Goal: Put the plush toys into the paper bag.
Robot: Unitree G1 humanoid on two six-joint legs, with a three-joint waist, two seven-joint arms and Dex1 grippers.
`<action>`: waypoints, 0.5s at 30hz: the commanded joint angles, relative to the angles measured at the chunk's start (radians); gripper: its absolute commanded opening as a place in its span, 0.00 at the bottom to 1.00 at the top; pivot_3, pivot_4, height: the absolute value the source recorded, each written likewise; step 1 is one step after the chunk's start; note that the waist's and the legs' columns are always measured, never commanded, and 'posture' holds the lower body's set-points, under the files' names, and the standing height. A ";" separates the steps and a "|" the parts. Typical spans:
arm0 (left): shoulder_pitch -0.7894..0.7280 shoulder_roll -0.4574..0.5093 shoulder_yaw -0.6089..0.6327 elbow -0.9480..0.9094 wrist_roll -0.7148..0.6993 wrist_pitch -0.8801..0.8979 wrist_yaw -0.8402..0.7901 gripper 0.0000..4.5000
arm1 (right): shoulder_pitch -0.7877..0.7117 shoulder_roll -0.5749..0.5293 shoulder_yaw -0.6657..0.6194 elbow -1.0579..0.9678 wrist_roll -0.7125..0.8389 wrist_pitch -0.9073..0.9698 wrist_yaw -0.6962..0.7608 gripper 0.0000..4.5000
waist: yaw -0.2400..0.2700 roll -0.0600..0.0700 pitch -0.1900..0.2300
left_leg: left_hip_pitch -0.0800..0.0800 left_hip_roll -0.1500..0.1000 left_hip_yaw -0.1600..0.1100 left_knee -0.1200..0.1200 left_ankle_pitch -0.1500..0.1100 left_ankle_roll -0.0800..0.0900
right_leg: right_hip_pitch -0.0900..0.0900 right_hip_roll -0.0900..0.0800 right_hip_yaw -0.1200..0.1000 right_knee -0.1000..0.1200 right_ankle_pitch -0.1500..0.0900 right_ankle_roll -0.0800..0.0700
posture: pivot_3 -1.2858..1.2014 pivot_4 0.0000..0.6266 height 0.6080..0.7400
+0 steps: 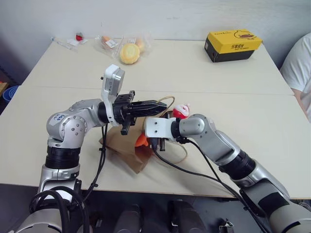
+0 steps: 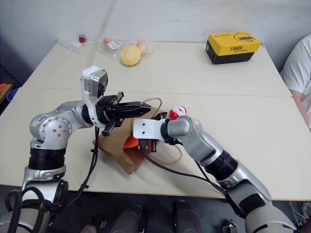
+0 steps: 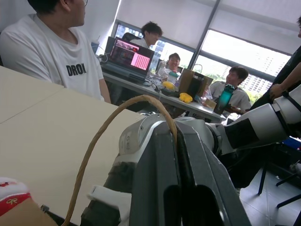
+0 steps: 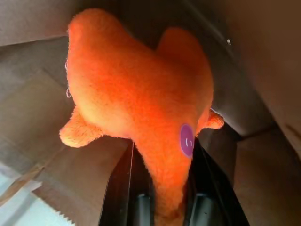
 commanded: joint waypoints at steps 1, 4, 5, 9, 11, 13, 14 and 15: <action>-0.003 -0.003 0.018 -0.010 -0.004 -0.028 0.003 0.00 | 0.033 0.037 -0.015 0.025 -0.003 -0.099 -0.034 0.04 | -0.004 0.000 0.000 | 0.000 0.000 0.000 0.000 0.000 0.000 | 0.000 0.000 0.000 0.000 0.000 0.000 | 0.52 0.24 1.00; 0.009 -0.006 0.020 0.001 0.005 -0.047 0.007 0.00 | 0.081 0.064 -0.021 0.119 -0.011 -0.218 -0.075 0.04 | -0.010 0.000 0.000 | 0.000 0.000 0.000 0.000 0.000 0.000 | 0.000 0.000 0.000 0.000 0.000 0.000 | 0.52 0.24 1.00; 0.014 -0.007 0.019 0.006 0.010 -0.052 0.007 0.00 | 0.093 0.079 -0.035 0.147 -0.008 -0.253 -0.099 0.04 | -0.011 0.000 0.000 | 0.000 0.000 0.000 0.000 0.000 0.000 | 0.000 0.000 0.000 0.000 0.000 0.000 | 0.52 0.24 1.00; 0.027 -0.004 0.017 0.016 0.015 -0.063 0.007 0.00 | 0.115 0.113 -0.087 0.184 0.024 -0.337 -0.111 0.21 | -0.014 0.000 0.000 | 0.001 0.000 0.000 0.000 0.000 0.000 | 0.000 0.000 0.000 0.001 0.000 0.000 | 0.52 0.24 1.00; 0.030 0.000 0.019 0.019 0.015 -0.065 0.007 0.00 | 0.120 0.114 -0.099 0.170 0.038 -0.362 -0.091 0.35 | -0.013 0.000 0.000 | 0.001 0.000 0.000 0.000 0.000 0.000 | 0.000 0.001 0.000 0.001 0.000 0.000 | 0.52 0.24 1.00; 0.031 0.003 0.020 0.024 0.018 -0.067 0.004 0.00 | 0.132 0.114 -0.118 0.139 0.078 -0.385 -0.061 0.52 | -0.012 0.000 0.000 | 0.001 0.000 0.000 0.001 0.000 0.000 | 0.000 0.000 0.000 0.001 0.000 0.000 | 0.52 0.24 1.00; 0.030 0.005 0.020 0.027 0.020 -0.067 0.003 0.00 | 0.139 0.110 -0.129 0.123 0.098 -0.379 -0.045 0.60 | -0.012 0.000 0.000 | 0.001 0.000 0.000 0.001 0.000 0.000 | 0.000 0.000 0.000 0.001 0.000 0.000 | 0.52 0.24 1.00; 0.030 0.008 0.020 0.029 0.021 -0.069 0.001 0.00 | 0.148 0.114 -0.155 0.113 0.127 -0.373 -0.042 0.68 | -0.012 0.000 0.000 | 0.001 0.000 0.000 0.000 0.000 0.000 | 0.000 0.000 0.000 0.001 0.000 0.000 | 0.52 0.24 1.00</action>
